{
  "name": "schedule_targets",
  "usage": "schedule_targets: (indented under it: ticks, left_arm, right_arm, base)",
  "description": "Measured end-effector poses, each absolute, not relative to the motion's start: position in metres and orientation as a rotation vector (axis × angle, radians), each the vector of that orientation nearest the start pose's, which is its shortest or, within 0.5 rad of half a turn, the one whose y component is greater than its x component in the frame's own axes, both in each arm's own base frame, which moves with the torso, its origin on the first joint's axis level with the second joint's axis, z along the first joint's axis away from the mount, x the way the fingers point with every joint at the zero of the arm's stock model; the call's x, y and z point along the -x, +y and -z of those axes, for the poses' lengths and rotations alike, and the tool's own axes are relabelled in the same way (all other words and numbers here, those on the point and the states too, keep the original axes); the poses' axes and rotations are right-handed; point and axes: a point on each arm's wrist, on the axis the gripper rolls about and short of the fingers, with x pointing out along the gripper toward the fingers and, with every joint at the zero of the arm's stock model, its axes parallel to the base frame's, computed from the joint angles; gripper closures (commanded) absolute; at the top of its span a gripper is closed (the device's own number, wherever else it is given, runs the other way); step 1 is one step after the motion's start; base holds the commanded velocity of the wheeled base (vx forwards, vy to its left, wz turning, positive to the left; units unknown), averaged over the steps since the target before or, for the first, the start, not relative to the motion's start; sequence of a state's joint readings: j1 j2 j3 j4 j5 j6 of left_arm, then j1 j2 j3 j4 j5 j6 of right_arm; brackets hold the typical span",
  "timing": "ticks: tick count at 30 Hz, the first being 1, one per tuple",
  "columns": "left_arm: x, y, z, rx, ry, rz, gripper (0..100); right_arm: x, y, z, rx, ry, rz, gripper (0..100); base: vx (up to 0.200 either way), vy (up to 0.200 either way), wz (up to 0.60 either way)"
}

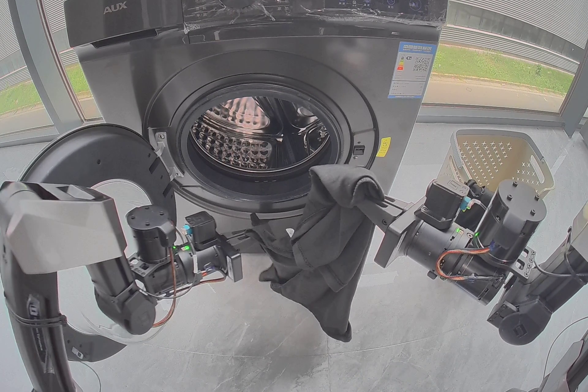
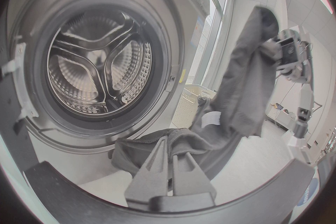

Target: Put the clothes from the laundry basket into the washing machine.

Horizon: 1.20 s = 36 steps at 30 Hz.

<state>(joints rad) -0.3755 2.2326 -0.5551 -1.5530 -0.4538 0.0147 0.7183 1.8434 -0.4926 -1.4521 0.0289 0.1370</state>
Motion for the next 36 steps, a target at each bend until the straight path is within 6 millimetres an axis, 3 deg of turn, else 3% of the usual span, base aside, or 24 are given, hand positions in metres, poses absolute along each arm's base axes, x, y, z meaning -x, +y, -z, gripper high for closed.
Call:
schedule_targets:
  ticks: [5,9,21,36]
  left_arm:
    - [-0.277,-0.118,-0.072,-0.004,0.11,0.856,100]
    - [-0.261,-0.109,-0.09,0.001,0.074,0.863,100]
    - [-0.259,-0.095,-0.127,-0.004,-0.071,0.81,100]
    - [-0.254,-0.092,-0.14,-0.009,-0.121,0.804,100]
  right_arm:
    - [-0.223,0.179,-0.136,-0.153,-0.038,-0.733,100]
    - [-0.225,0.163,-0.124,-0.144,0.003,-0.701,100]
    - [-0.246,0.15,-0.102,-0.132,0.064,-0.62,100]
    - [-0.249,0.145,-0.087,-0.119,0.122,-0.598,100]
  base:
    - [0.0,0.0,0.0]
    - [0.0,0.0,0.0]
    - [0.0,0.0,0.0]
    - [0.0,0.0,0.0]
